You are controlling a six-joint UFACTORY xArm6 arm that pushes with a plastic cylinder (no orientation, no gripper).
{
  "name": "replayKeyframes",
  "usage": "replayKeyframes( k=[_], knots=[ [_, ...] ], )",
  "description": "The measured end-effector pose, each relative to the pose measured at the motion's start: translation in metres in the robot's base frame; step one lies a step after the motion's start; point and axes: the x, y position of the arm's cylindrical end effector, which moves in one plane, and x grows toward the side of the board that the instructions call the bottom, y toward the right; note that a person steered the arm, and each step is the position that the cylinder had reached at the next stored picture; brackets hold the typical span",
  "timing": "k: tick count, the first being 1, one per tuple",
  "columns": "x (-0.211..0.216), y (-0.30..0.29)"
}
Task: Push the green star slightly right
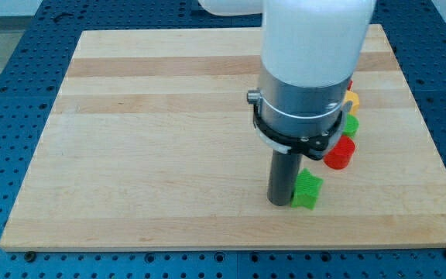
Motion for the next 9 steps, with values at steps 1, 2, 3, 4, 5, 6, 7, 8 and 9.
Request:
replayKeyframes(
  k=[1, 2, 3, 4, 5, 6, 7, 8, 9],
  knots=[
    [0.000, 0.008],
    [0.000, 0.012],
    [0.000, 0.019],
    [-0.001, 0.032],
    [-0.005, 0.040],
    [-0.005, 0.040],
    [-0.005, 0.043],
    [-0.005, 0.051],
    [-0.005, 0.054]
  ],
)
